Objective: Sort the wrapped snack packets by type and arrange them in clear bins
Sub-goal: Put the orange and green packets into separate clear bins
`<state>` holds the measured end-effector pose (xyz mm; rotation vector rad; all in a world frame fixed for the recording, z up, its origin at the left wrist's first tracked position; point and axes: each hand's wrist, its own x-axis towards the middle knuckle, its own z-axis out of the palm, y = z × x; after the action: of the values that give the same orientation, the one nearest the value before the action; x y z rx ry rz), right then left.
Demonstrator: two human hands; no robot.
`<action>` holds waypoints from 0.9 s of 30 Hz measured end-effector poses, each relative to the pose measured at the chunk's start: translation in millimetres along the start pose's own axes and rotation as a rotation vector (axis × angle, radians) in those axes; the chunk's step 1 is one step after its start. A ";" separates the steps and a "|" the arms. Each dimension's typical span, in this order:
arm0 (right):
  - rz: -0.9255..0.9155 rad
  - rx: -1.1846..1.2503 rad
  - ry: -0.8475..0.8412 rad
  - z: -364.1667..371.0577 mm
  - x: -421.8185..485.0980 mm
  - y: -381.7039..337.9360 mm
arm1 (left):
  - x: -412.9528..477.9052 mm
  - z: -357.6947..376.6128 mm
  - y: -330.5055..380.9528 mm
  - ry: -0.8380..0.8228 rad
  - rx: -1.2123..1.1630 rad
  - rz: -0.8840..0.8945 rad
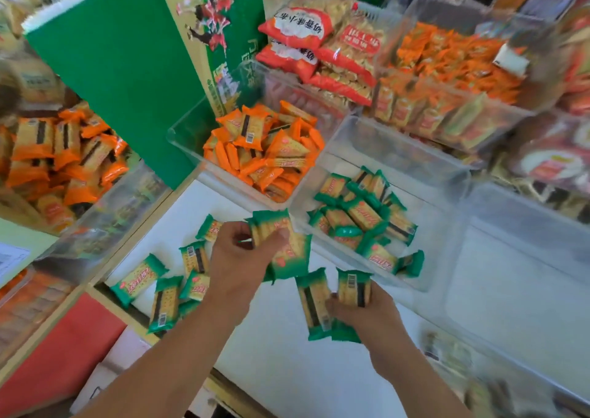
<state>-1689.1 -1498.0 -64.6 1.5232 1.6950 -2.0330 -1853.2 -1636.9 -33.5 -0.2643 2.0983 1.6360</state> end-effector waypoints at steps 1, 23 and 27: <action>-0.039 0.021 0.025 -6.9 -6.2 -12.0 | 5.5 11.6 12.9 0.012 -0.032 0.020; -0.837 -0.658 0.427 28.4 28.8 -63.8 | -13.3 -29.1 -89.7 -0.109 0.119 -0.172; -0.747 -0.709 -0.017 85.9 9.5 -9.8 | -20.3 -75.8 -127.3 0.004 0.132 -0.241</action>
<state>-1752.5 -1556.7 -74.2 0.6880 2.8291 -1.3117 -1799.9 -1746.5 -120.1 -0.4582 2.0759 1.3530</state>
